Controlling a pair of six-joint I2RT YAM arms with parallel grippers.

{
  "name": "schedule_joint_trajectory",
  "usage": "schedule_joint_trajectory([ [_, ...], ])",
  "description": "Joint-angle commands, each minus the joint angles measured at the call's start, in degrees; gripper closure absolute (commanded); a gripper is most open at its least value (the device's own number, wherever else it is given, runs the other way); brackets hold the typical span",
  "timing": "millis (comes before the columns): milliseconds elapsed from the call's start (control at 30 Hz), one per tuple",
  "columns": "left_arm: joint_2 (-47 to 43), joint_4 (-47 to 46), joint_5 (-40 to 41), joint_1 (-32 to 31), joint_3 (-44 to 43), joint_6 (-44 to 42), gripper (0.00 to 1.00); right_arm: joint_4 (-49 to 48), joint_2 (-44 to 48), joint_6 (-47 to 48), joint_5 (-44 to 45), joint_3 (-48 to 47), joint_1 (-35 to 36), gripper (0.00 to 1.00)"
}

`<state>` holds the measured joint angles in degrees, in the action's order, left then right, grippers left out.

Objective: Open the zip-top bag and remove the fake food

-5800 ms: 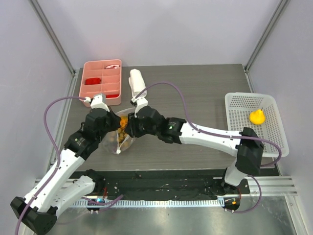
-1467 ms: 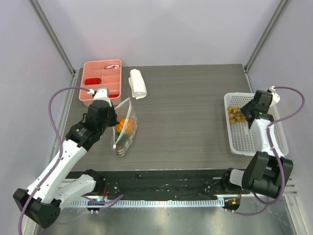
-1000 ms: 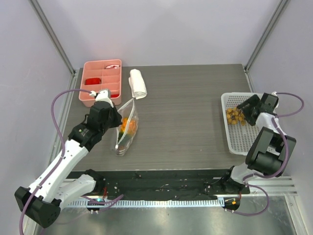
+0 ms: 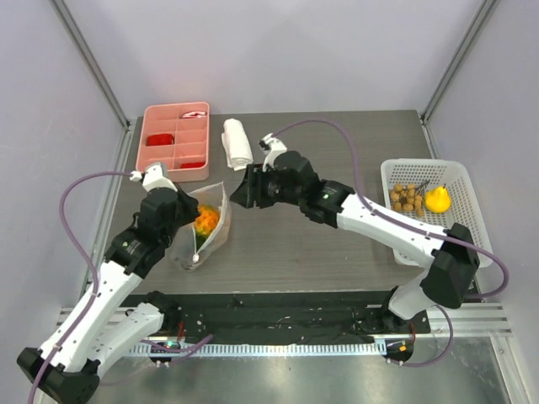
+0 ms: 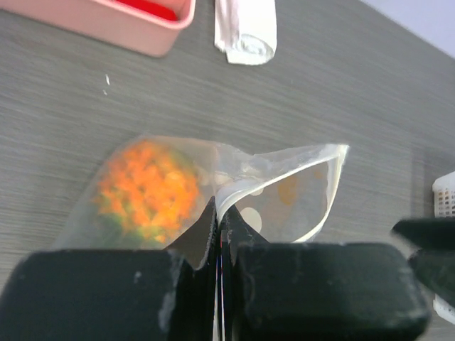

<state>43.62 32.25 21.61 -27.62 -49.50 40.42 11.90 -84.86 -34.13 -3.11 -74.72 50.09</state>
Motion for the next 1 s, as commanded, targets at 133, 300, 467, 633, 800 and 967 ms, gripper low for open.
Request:
schedule_joint_trajectory([
  [133, 2.80, -9.31, -4.91, 0.37, 4.32, 5.28, 1.00, -10.23, -8.03, -8.41, -9.11, -2.71, 3.52, 0.60],
  [300, 1.82, -10.45, -5.61, 0.37, 5.37, 5.37, 1.00, -9.45, -9.89, -5.78, -6.21, -2.28, 6.60, 0.66],
  [467, 2.79, -12.56, -8.33, 0.37, 6.60, 6.51, 1.00, -8.57, -7.95, -5.60, -3.30, -2.53, 6.69, 0.73],
  [633, 3.50, -12.39, -7.90, 0.37, 5.99, 6.33, 1.00, -6.10, -6.73, -6.56, -0.23, -4.73, 8.27, 0.75],
  [800, 1.47, -12.47, -7.02, 0.37, 5.37, 6.33, 1.00, -4.09, -10.93, -6.65, 1.71, -9.47, 8.19, 0.77],
  [967, 0.86, -12.21, -6.58, 0.28, 4.85, 6.42, 1.00, -2.59, -15.86, -11.90, 2.14, -14.49, 8.10, 0.83],
])
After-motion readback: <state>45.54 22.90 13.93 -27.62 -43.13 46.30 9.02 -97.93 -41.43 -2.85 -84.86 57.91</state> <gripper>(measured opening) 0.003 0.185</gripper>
